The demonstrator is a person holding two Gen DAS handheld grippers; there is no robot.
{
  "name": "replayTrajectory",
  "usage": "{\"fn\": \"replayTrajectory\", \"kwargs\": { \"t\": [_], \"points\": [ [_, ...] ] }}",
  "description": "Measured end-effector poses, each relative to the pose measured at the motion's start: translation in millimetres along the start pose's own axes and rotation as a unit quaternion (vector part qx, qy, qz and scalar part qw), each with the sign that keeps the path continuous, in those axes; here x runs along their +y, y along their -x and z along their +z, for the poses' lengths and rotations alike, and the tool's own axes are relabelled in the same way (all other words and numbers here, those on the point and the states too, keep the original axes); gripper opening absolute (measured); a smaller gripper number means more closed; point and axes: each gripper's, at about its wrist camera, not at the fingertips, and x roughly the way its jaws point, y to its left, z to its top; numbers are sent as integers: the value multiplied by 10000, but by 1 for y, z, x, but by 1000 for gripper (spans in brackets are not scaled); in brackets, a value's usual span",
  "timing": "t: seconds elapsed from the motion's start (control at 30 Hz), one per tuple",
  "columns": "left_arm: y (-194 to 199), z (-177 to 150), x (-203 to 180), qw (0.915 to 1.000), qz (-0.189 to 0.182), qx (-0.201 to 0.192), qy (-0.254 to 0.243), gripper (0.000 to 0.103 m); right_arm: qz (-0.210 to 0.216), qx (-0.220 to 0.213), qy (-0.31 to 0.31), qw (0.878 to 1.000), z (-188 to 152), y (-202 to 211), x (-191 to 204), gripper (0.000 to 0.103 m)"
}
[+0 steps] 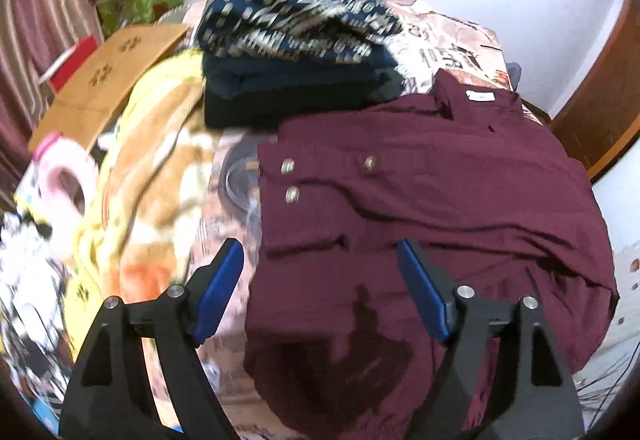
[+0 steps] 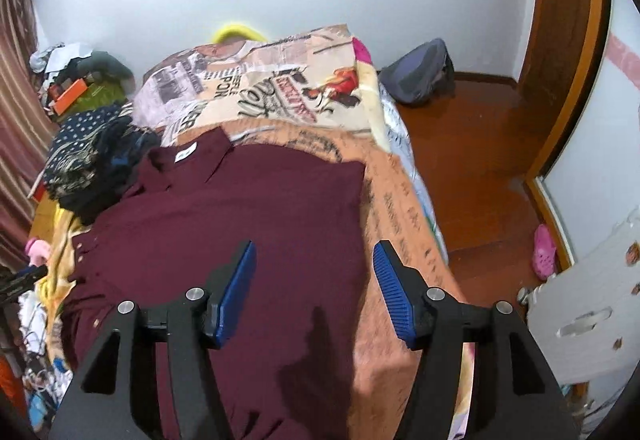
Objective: Fold large clothes
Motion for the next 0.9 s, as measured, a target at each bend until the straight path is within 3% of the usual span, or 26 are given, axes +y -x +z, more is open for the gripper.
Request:
{"fn": "replayTrajectory", "kwargs": {
  "t": [0.2,0.37,0.57,0.7,0.9],
  "points": [
    [-10,-31,21,9988,129,356,304,79,-227,250,75,9994,-37,-2,9,57],
    [-6,-53,40,9970,-45,448,625,79,-269,539,-10,9982,-65,-1,12,57],
    [-27,-80,38,9941,-37,877,637,79,-85,887,-190,9958,-93,-4,13,57],
    [-41,-98,31,9906,-331,1124,710,79,-162,1051,-404,9935,-108,-6,9,57],
    [-49,-108,33,9868,-479,1209,970,79,-80,1186,-578,9912,-123,-7,9,57]
  ]
}}
